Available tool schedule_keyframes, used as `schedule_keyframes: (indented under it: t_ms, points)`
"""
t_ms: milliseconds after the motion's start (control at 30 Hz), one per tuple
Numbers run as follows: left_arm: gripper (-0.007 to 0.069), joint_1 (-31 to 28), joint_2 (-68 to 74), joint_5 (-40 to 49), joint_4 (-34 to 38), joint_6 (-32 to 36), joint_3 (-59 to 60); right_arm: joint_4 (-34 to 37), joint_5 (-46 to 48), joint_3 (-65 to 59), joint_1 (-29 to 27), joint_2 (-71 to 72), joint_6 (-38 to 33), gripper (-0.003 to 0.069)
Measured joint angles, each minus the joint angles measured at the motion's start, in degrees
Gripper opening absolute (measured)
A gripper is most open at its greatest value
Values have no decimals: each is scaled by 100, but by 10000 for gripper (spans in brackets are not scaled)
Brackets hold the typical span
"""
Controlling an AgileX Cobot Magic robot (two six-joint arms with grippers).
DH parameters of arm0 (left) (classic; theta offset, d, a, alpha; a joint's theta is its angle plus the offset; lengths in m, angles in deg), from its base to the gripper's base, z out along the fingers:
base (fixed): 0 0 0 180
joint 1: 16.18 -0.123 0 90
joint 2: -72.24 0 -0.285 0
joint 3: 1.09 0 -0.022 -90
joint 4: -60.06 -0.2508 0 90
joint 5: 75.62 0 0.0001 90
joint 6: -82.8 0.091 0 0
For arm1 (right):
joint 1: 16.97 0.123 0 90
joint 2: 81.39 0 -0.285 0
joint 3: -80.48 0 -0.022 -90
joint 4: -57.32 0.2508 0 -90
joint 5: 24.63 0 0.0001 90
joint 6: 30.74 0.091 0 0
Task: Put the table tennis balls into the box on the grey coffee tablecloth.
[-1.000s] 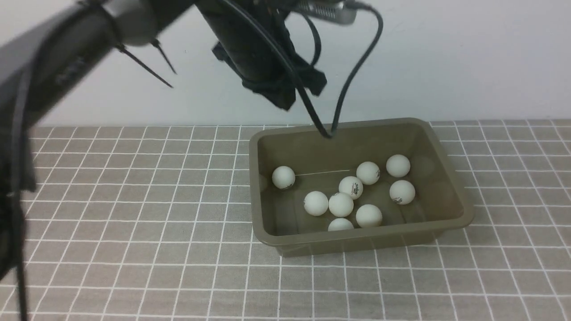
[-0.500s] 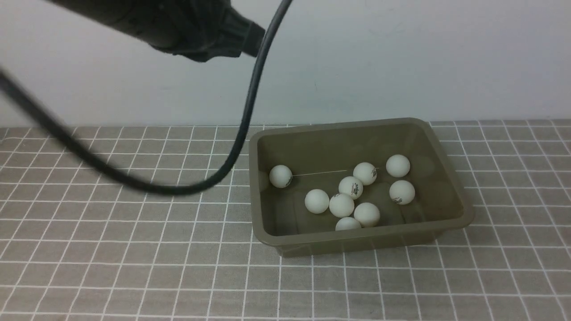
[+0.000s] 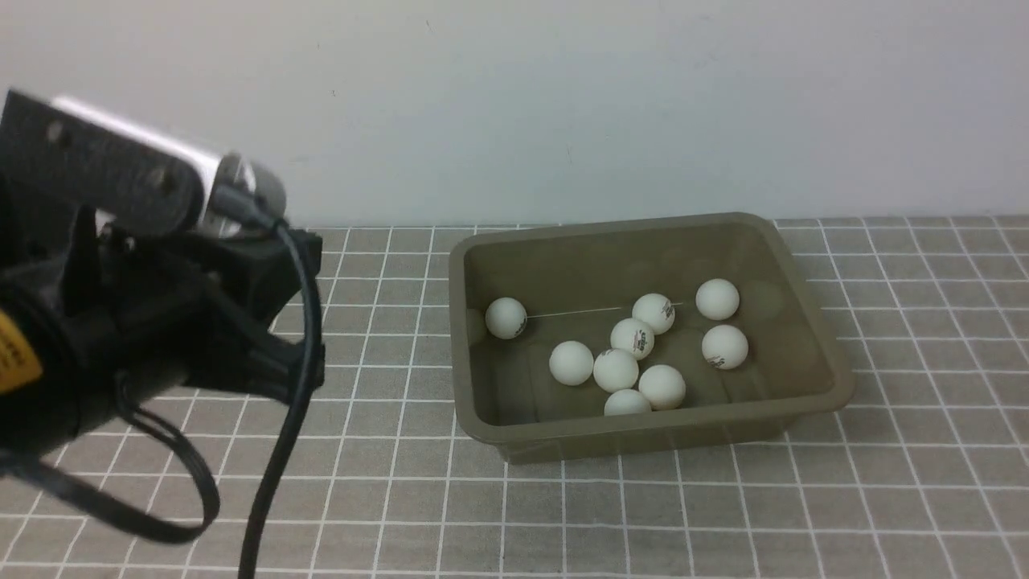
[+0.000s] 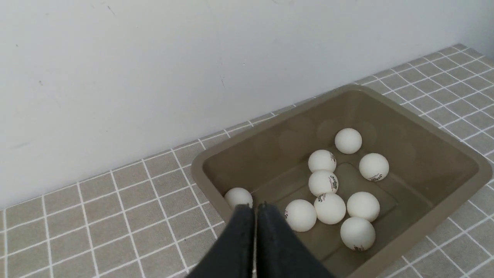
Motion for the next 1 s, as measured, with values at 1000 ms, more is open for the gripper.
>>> schedule_keyframes:
  t_ms: [1000]
  points:
    - [-5,0,-155,-653,5,0,251,0,0,0,0,0,0,-15]
